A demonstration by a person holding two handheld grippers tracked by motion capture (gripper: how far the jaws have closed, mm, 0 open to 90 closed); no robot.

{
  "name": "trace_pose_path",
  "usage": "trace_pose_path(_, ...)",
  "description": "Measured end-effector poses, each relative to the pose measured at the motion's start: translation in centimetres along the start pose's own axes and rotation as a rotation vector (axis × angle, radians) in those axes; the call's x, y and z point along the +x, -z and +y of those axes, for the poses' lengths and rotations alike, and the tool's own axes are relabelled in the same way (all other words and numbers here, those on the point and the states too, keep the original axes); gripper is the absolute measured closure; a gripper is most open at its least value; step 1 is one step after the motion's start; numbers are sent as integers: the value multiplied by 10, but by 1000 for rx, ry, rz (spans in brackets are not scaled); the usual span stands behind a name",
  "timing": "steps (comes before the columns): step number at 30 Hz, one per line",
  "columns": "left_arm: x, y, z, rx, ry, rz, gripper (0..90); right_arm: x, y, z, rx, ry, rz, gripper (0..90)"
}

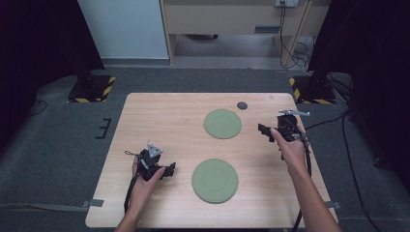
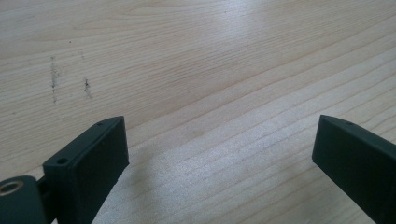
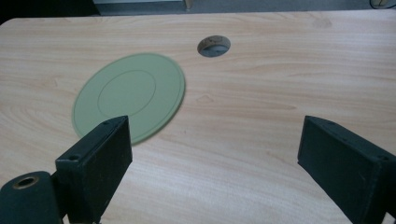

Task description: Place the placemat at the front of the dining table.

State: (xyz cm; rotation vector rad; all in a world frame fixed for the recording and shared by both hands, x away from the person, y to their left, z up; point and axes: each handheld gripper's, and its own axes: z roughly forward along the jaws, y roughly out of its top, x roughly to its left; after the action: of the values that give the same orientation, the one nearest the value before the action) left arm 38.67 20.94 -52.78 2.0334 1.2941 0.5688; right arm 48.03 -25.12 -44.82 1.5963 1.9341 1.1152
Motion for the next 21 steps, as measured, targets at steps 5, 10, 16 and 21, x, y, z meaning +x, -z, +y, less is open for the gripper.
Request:
trace_pose_path(5, 1, 0, -1, 1, 2, 6, 30, -2, 5, -12, 6, 10, 13, 100)
trace_pose_path(10, 1, 0, -2, 8, -1, 7, 30, 4, 8, -23, 17, 26, 27, 100)
trace_pose_path(16, 2, 0, -2, 10, -3, 12, 30, 14, 10, -42, 36, 53, 50, 98)
trace_pose_path(21, 4, 0, -3, 12, 3, 13, 30, 22, 9, -60, 62, 64, 66, 98)
